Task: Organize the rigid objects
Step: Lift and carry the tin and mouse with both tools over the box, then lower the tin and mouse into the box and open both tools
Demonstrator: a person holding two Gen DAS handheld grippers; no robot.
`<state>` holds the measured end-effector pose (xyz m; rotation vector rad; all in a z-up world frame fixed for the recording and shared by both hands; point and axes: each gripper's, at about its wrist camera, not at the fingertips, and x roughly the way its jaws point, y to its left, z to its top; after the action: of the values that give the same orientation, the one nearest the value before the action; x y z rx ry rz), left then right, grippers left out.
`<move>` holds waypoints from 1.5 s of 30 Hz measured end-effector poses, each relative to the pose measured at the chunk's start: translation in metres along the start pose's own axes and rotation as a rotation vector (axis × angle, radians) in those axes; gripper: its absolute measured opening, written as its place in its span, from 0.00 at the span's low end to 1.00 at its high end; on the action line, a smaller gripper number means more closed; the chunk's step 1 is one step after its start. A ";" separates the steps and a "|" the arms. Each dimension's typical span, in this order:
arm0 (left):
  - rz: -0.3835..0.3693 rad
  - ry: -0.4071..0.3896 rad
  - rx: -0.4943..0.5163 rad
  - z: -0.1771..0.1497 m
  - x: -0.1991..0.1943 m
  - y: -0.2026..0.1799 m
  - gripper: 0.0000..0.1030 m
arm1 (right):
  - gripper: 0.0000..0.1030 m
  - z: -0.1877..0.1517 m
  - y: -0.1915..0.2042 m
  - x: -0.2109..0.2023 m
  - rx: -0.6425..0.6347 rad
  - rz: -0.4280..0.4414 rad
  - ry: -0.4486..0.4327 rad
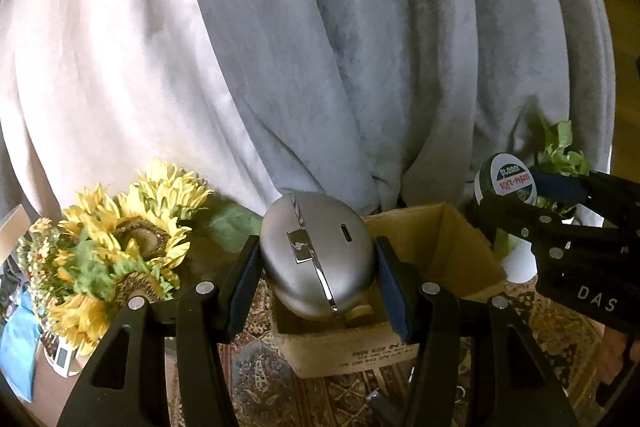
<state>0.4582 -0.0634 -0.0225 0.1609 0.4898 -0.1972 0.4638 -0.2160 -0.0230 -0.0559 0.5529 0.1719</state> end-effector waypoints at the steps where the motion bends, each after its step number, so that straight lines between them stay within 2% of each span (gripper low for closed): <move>1: -0.003 0.012 0.000 0.001 0.005 0.000 0.53 | 0.51 0.001 -0.001 0.004 0.000 0.003 0.007; 11: -0.037 0.098 0.003 0.004 0.047 0.002 0.53 | 0.51 0.000 -0.013 0.055 0.018 0.038 0.143; 22: -0.075 0.291 0.038 -0.004 0.102 -0.002 0.53 | 0.51 -0.013 -0.018 0.097 0.024 0.055 0.293; 27: -0.100 0.362 0.028 -0.007 0.116 -0.002 0.55 | 0.52 -0.016 -0.019 0.111 0.022 0.057 0.360; 31: -0.087 0.332 0.028 -0.003 0.108 -0.001 0.66 | 0.54 -0.017 -0.020 0.111 0.025 0.039 0.360; 37: -0.037 0.253 0.023 0.004 0.083 0.000 0.68 | 0.57 -0.010 -0.021 0.096 0.013 0.002 0.297; 45: 0.018 0.145 -0.001 0.008 0.036 0.002 0.72 | 0.66 0.002 -0.018 0.055 0.014 -0.056 0.169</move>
<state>0.4935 -0.0686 -0.0331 0.1792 0.6326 -0.1682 0.5138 -0.2257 -0.0497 -0.0723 0.7205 0.1092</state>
